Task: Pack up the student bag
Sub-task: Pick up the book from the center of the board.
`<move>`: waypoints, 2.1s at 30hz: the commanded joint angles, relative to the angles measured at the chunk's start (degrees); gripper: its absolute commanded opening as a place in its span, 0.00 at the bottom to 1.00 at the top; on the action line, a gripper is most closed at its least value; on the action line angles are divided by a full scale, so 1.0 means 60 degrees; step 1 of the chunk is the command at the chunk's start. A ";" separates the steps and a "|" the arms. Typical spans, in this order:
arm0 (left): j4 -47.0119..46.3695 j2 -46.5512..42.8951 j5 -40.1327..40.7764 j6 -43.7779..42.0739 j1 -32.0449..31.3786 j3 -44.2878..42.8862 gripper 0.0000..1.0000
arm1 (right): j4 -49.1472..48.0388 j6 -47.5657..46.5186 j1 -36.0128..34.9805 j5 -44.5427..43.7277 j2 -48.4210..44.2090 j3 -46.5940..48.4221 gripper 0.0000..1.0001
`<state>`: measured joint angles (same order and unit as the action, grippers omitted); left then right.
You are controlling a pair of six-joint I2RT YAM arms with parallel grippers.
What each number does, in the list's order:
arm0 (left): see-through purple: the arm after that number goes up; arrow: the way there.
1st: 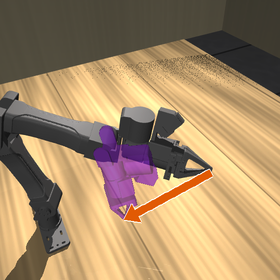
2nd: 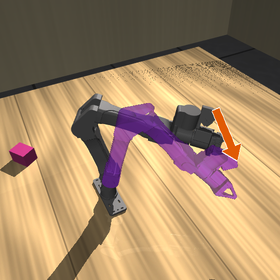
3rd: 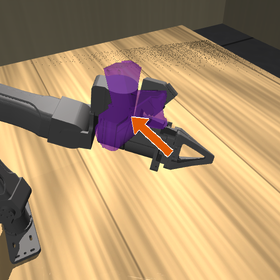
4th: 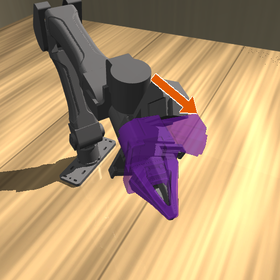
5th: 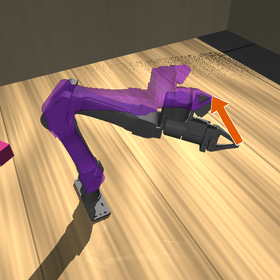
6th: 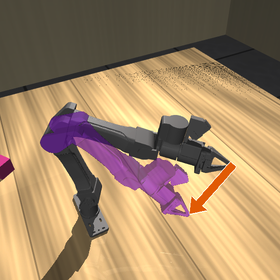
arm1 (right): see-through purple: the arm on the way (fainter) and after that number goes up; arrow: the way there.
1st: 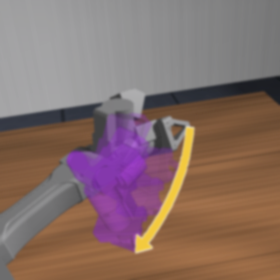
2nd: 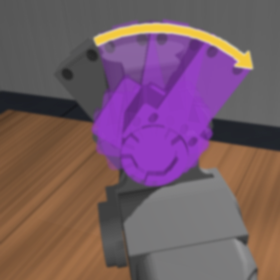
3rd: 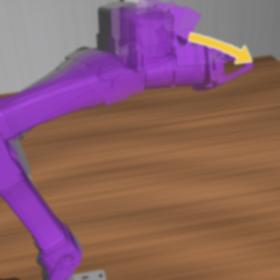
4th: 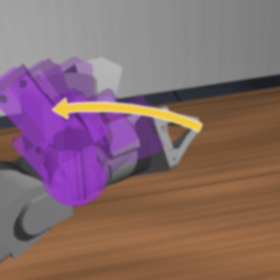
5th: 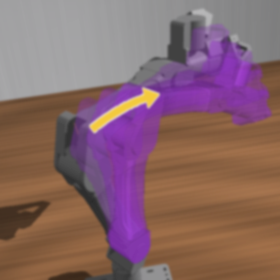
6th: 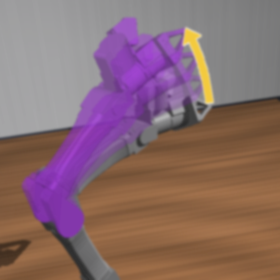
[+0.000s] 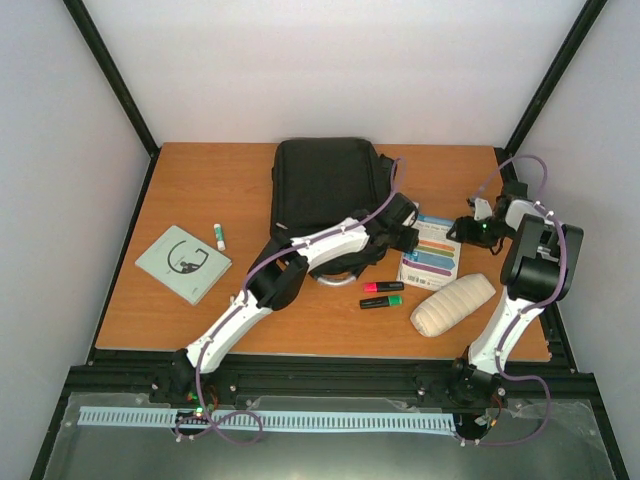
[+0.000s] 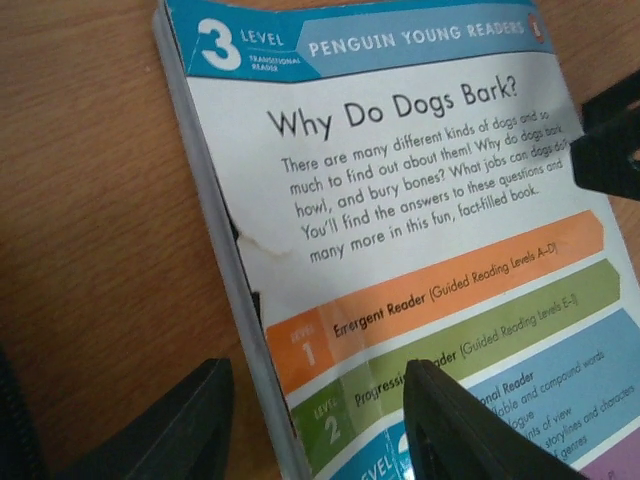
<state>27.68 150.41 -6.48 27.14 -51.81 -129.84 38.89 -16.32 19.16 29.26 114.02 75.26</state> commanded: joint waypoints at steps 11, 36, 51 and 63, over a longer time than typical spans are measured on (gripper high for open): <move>0.1700 0.0390 0.0401 0.1592 0.0022 -0.0352 0.41 | 0.0424 0.0136 0.0044 -0.0128 -0.0862 -0.0879 0.68; 0.3113 0.2161 0.1005 0.0860 -0.0036 -0.1250 0.01 | 0.0980 -0.0201 0.0032 0.3841 0.0260 -0.0617 0.77; 0.2668 0.1987 0.0542 0.1179 -0.0066 -0.0758 0.01 | 0.1289 -0.0435 0.0015 0.6773 -0.0200 -0.0464 0.72; 0.2662 0.1872 0.0689 0.1249 -0.0051 -0.0627 0.01 | 0.0093 0.0478 -0.0058 0.5139 -0.0770 -0.1313 0.57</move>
<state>33.98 155.00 0.21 33.74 -51.07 -137.56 45.54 -18.90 19.07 66.30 113.45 70.76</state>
